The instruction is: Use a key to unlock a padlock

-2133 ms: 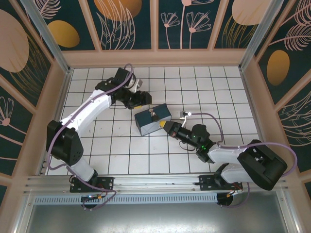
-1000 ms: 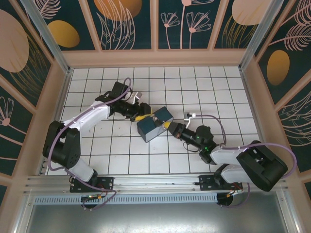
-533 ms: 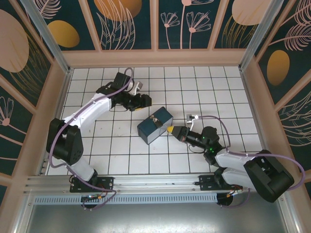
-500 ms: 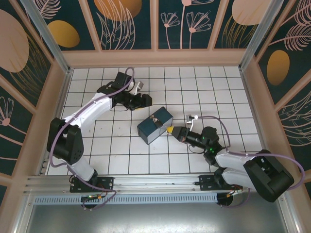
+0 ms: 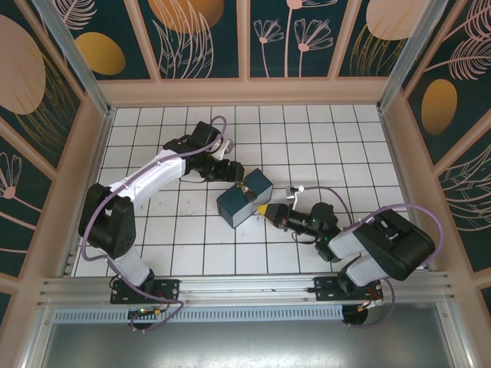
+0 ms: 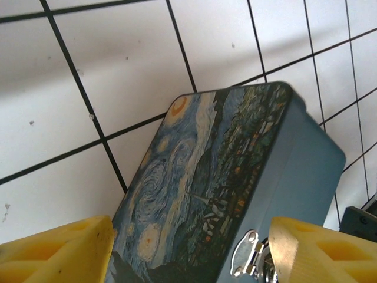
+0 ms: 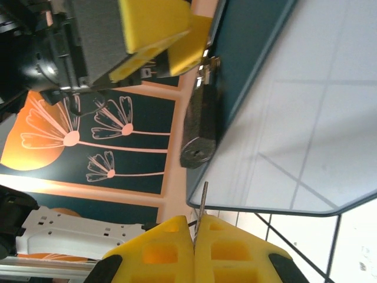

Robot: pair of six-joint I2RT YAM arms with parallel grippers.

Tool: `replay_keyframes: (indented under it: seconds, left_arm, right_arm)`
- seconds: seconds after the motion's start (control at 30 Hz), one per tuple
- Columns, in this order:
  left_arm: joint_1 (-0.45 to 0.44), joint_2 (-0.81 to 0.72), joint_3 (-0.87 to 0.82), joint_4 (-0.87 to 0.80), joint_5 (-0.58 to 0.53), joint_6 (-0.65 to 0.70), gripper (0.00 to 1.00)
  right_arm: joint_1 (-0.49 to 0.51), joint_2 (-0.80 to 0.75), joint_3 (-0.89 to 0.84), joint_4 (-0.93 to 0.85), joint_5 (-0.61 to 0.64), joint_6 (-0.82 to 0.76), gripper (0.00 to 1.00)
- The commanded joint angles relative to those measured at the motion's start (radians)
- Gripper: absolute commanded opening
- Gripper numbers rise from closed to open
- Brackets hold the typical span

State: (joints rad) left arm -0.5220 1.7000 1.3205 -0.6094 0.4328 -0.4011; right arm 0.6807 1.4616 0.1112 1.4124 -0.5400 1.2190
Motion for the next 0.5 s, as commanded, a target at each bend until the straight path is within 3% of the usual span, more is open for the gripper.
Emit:
replay_keyframes:
  seconds: [0.0,0.47]
  left_arm:
    - [0.002,-0.036,-0.023,0.022,0.001,-0.030,0.71]
    - [0.002,-0.071,-0.075,0.067,0.028,-0.077,0.70]
  right_arm:
    - [0.027,0.000,0.014,0.091,0.041,0.017,0.00]
    - [0.009,0.020,0.027,0.105,0.090,0.014,0.00]
